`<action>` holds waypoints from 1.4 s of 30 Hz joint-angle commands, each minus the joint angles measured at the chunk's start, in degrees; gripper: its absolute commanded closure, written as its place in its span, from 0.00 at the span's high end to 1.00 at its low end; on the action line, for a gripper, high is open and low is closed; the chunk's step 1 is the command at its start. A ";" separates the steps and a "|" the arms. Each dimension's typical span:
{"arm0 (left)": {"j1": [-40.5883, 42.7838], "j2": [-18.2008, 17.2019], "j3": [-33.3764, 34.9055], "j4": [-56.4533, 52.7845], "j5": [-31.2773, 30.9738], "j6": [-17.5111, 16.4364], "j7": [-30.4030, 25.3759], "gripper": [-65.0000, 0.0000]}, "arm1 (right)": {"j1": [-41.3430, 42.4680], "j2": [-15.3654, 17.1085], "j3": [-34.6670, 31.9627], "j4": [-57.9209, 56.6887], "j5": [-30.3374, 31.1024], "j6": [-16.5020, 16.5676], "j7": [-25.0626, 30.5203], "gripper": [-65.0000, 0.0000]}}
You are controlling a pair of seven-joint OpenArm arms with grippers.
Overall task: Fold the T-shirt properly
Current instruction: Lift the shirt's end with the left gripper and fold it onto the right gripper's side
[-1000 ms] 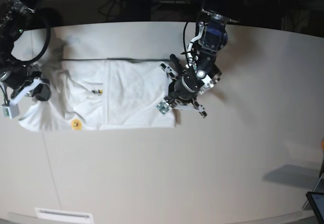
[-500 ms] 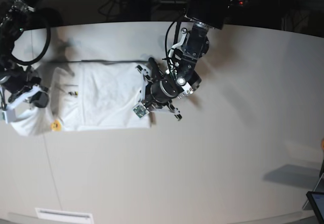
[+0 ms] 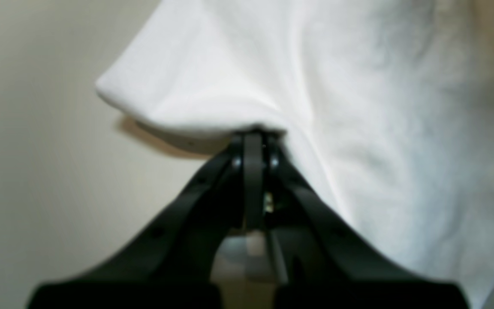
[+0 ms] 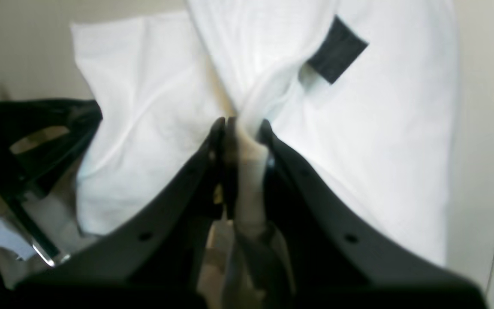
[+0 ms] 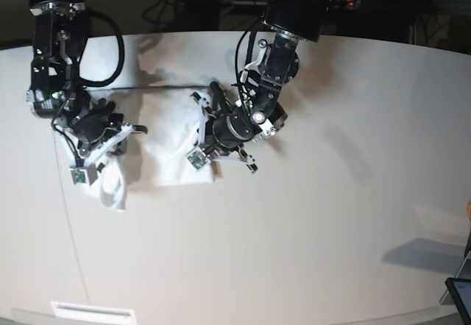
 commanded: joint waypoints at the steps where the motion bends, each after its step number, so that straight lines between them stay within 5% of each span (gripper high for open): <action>1: 1.30 -0.91 0.24 -1.45 1.83 -1.89 6.50 0.00 | 0.82 0.10 -0.94 1.02 -0.03 -0.53 1.30 0.00; 6: 1.30 -0.91 0.24 -1.45 1.75 -1.89 6.50 0.00 | 0.73 -1.13 -4.36 1.02 -0.21 -5.81 1.04 0.00; 15: 1.30 -0.64 0.24 -1.36 1.31 -1.89 6.50 0.00 | 0.73 -1.13 -14.91 1.02 -0.21 -23.74 1.13 0.00; 20: 1.74 -1.08 -0.29 0.31 1.57 -1.97 6.50 0.00 | 1.09 -1.04 -18.17 0.93 -0.21 -30.60 1.04 0.00; 27: 3.59 -4.95 -4.68 9.19 1.66 -1.97 6.86 0.00 | 1.44 -0.69 -18.26 0.84 -0.21 -31.21 0.95 0.00; 31: 3.32 -7.59 -6.00 10.95 1.31 -2.06 11.96 0.00 | 1.96 -0.86 -18.43 0.84 -0.30 -31.30 0.86 0.00; 42: 8.24 -15.85 -8.90 19.21 1.22 -2.06 16.00 0.00 | 5.39 -1.04 -26.34 0.49 -0.39 -32.93 0.86 0.00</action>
